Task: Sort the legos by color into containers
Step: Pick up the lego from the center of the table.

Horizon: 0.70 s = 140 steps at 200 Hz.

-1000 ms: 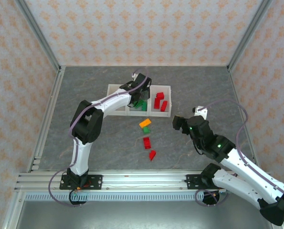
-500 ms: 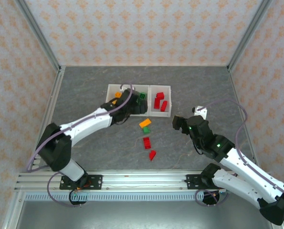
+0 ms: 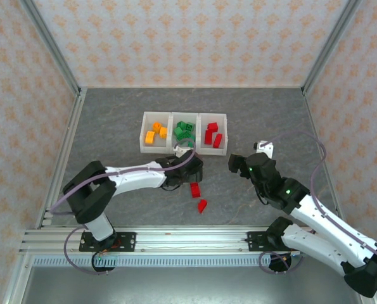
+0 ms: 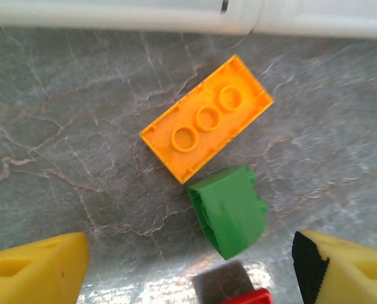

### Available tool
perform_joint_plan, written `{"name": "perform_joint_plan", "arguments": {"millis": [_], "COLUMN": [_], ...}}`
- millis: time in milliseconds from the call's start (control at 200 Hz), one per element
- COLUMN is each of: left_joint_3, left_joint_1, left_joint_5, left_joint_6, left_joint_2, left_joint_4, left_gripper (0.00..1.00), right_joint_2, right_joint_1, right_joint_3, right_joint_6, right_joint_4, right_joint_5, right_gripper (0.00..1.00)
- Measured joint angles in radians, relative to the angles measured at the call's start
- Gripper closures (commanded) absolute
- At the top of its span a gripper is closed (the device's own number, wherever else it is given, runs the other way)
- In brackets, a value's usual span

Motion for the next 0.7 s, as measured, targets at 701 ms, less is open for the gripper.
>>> {"name": "perform_joint_plan", "arguments": {"millis": [701], "left_joint_3": [0.189], "left_joint_1": [0.000], "left_joint_5": [-0.011], "left_joint_6": [-0.016], "left_joint_2": [0.199], "left_joint_4": [-0.020], "left_gripper": [0.44], "right_joint_2": [-0.016], "right_joint_1": [0.000], "right_joint_3": [0.000], "right_joint_6": [0.000], "right_joint_4": [0.000], "right_joint_5": [0.000], "right_gripper": [0.00]}}
